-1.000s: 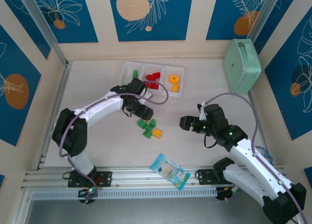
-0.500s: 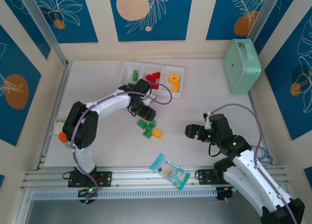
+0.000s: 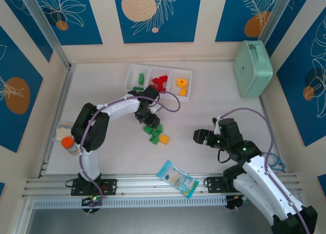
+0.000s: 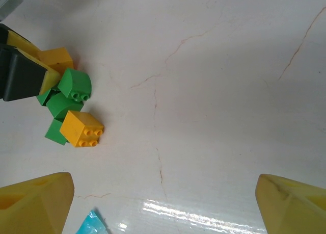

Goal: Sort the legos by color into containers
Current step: Pick up the lego from the center of the table.

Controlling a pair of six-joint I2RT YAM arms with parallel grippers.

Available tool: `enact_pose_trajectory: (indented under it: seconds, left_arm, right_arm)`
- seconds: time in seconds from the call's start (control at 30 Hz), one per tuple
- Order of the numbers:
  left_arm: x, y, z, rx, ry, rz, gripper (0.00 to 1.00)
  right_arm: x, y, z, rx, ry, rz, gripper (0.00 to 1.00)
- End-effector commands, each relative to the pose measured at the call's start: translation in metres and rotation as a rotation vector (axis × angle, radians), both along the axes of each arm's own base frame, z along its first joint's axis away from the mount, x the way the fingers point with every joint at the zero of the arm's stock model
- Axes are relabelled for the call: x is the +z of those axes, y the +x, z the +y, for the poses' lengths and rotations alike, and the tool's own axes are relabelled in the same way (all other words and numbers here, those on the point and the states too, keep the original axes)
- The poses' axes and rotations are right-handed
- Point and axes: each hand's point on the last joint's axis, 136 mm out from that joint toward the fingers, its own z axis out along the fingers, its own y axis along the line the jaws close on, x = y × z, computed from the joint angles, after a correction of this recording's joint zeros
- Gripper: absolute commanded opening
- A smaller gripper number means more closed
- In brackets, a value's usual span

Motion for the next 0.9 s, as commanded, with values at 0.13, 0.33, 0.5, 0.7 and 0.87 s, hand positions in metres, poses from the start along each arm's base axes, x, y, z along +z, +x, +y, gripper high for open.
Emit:
enact_pose_trajectory:
  seconds: [0.13, 0.33, 0.5, 0.7, 0.87]
  left_arm:
    - [-0.001, -0.003, -0.002, -0.029, 0.007, 0.018, 0.43]
    - [0.006, 0.001, -0.002, -0.046, 0.006, -0.010, 0.30]
    - [0.018, 0.012, 0.000, -0.010, 0.010, -0.072, 0.21]
    - [0.046, 0.020, -0.001, 0.057, -0.028, -0.139, 0.09]
    - [0.097, 0.031, -0.002, 0.136, -0.115, -0.263, 0.07]
  right_arm:
    - [0.001, 0.003, -0.001, -0.006, -0.003, -0.007, 0.92]
    - [0.003, 0.003, -0.007, -0.042, -0.016, -0.003, 0.92]
    - [0.008, 0.002, -0.009, -0.056, -0.011, -0.018, 0.92]
    - [0.021, 0.002, -0.015, -0.090, -0.012, -0.042, 0.92]
    - [0.037, 0.002, -0.015, -0.090, 0.006, -0.083, 0.92]
